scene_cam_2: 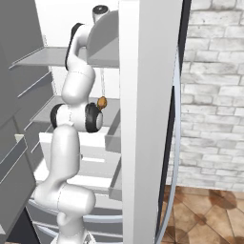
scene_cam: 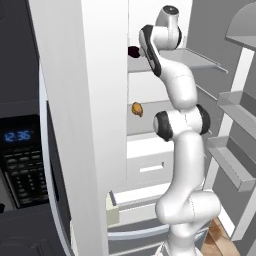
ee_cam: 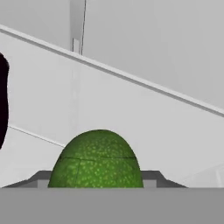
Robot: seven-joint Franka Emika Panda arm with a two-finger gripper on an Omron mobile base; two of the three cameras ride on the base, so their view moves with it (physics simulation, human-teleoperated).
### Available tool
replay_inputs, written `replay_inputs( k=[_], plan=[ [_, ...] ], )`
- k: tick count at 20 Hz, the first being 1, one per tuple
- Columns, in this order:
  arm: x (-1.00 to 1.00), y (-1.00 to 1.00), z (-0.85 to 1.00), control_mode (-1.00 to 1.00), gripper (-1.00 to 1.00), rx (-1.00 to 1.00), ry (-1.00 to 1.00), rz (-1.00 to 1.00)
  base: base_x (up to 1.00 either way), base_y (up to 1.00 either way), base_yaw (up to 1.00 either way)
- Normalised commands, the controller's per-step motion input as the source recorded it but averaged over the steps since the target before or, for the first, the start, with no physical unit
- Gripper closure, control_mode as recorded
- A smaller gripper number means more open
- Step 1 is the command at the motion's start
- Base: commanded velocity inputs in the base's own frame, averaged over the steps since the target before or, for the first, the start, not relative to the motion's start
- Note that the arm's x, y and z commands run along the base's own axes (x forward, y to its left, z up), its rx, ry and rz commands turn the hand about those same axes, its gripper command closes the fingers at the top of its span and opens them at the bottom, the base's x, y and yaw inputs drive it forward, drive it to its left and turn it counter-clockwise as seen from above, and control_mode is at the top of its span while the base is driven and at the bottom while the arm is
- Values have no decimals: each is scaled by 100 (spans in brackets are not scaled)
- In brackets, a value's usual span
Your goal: Transport the chicken drumstick and avocado to the fridge. Place the chicken drumstick on the rack containing meat and place the avocado on the rack containing the vegetable, ensuring meats and vegetables are on different racks.
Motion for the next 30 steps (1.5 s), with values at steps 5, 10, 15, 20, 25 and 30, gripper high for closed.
replay_inputs(
  k=[5,10,15,20,25,30],
  plan=[
    [-15,-21,-82,-100,100,0,0,0,0,0,0],
    [-45,-10,-67,-100,-100,0,0,0,0,0,0],
    [-97,-1,-50,-100,-100,0,0,-3,0,0,0],
    [-100,1,-100,-100,-100,-2,0,-1,0,0,0],
    [-100,13,-39,-100,-100,0,-34,0,0,0,0],
    [-100,22,-64,-100,-100,0,-45,-1,0,0,0]
  ],
)
